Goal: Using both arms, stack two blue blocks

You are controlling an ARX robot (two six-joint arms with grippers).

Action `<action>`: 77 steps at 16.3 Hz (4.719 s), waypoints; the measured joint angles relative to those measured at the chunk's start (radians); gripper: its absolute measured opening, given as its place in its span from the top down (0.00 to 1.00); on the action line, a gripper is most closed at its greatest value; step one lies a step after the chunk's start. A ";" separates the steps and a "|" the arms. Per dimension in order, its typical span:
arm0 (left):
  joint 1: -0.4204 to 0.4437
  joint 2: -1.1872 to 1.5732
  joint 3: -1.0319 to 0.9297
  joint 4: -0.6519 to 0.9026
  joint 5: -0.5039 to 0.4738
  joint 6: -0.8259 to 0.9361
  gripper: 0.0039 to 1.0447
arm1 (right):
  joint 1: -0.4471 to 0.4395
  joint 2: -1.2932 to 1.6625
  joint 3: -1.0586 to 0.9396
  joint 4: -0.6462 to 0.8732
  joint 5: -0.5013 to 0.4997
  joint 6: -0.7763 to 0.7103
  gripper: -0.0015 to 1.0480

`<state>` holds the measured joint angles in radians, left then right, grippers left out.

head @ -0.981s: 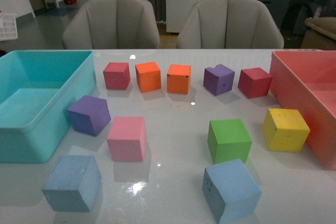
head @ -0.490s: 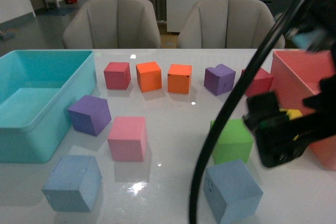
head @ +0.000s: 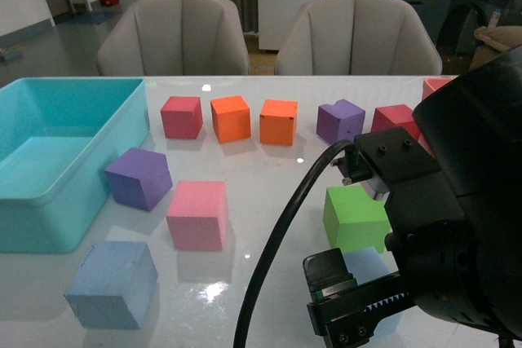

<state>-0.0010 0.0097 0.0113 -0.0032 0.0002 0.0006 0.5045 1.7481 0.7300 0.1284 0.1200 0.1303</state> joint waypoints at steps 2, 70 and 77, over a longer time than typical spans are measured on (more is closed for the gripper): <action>0.000 0.000 0.000 0.000 0.000 0.000 0.06 | -0.002 0.075 0.020 0.035 -0.037 0.039 0.06; 0.000 0.000 0.000 0.000 0.000 0.000 0.06 | -0.168 -0.063 0.364 0.042 -0.040 0.319 0.06; 0.000 0.000 0.000 0.000 0.000 0.000 0.06 | -0.473 -0.991 -0.465 0.260 -0.094 -0.110 0.82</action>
<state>-0.0010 0.0097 0.0113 -0.0032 0.0002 0.0006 0.0311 0.7567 0.2649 0.3885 0.0257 0.0204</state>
